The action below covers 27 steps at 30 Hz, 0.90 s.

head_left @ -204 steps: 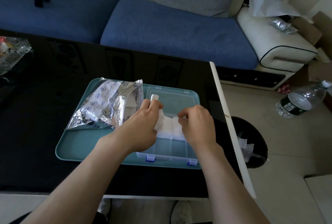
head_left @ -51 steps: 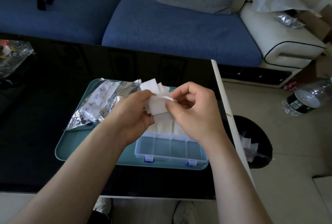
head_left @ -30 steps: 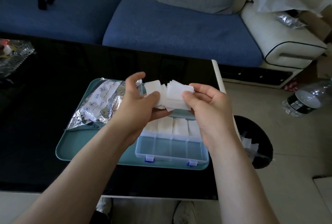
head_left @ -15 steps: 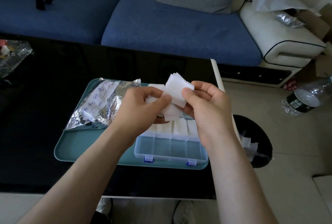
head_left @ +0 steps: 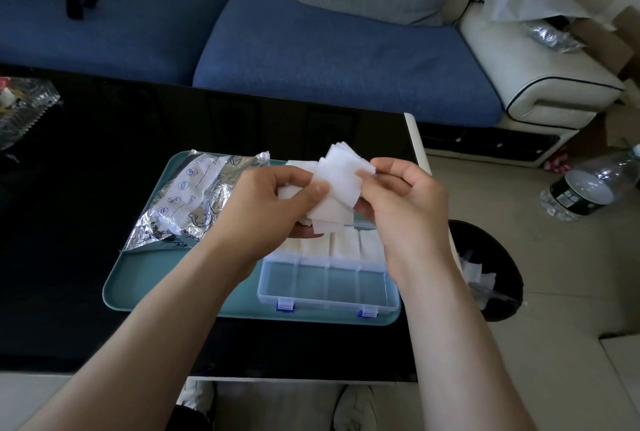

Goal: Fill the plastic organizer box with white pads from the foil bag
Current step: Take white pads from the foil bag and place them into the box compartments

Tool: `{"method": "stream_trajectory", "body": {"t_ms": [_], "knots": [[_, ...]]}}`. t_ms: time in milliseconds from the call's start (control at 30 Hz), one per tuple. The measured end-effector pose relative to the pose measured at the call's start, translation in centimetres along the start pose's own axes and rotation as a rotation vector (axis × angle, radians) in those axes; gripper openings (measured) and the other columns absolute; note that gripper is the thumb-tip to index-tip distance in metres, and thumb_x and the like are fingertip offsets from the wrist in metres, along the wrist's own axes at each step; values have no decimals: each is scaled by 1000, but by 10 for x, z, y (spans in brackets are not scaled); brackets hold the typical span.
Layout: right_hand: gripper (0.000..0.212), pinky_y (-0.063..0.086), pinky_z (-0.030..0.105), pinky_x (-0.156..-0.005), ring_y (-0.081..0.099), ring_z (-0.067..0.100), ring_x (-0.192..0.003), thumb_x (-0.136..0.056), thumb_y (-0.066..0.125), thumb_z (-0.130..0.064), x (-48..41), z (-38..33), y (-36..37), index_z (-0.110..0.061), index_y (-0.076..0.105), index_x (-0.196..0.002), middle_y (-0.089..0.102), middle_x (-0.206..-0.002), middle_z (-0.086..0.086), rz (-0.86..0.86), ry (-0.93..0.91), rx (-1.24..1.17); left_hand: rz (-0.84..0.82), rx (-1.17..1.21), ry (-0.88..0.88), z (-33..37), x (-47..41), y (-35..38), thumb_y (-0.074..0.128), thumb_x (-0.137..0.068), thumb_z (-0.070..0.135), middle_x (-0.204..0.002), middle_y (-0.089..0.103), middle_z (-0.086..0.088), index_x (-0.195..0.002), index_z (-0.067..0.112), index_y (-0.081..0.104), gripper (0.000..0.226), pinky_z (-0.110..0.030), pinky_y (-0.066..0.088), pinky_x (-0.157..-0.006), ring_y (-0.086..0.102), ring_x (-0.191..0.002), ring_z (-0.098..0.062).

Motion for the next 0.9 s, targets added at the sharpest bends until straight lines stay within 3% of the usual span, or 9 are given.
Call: {"method": "stream_trajectory", "body": {"t_ms": [100, 267, 533, 667, 767, 900], "knots": [[23, 63, 26, -71, 78, 13, -87, -90, 82, -4, 2, -3, 4, -20, 74, -104, 81, -90, -2, -74, 2, 31, 40, 25, 15, 2, -1, -2, 79, -94, 23, -78, 75, -3, -95, 13, 79, 10, -36, 65, -65, 71, -66, -16], [23, 52, 10, -61, 73, -1, -76, -91, 79, -4, 6, -9, 6, -23, 76, -104, 80, -87, -7, -132, -59, 112, 100, 8, 39, 4, -1, -6, 82, -91, 28, -79, 78, -2, -90, 15, 81, 13, -40, 66, -64, 78, -74, -21], [25, 53, 12, -65, 74, 2, -81, -89, 74, -4, 12, -17, 15, -22, 76, -107, 80, -87, -5, -236, -62, 113, 158, 20, 25, 4, 0, -9, 84, -89, 30, -85, 77, -3, -92, 10, 79, 21, -42, 66, -63, 79, -77, -19], [26, 53, 11, -67, 76, 4, -84, -88, 84, -19, 14, -19, 18, -21, 75, -113, 81, -91, -5, -277, -77, 59, 158, 8, 36, 7, 2, -9, 84, -90, 30, -83, 77, -7, -92, 9, 79, 22, -41, 66, -62, 79, -76, -20], [28, 57, 16, -71, 78, 9, -91, -88, 85, -16, 14, -14, 16, -22, 76, -114, 81, -96, -3, -243, -94, 88, 157, 11, 35, 7, 3, -10, 83, -90, 29, -81, 77, -5, -91, 10, 79, 19, -40, 66, -62, 79, -74, -19], [30, 55, 12, -67, 75, 1, -89, -91, 79, -9, 7, -11, 7, -27, 76, -114, 81, -95, -11, -91, -97, 79, 138, 30, 12, 7, 2, -8, 71, -98, 14, -98, 75, -5, -97, 13, 80, 9, -39, 67, -66, 77, -73, -13]]}}
Point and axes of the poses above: each hand's wrist, its own x-axis away from the middle knuckle, its own y-axis out of the palm, z = x × y, the point moved 4 cm from there along -x, towards the middle knuckle
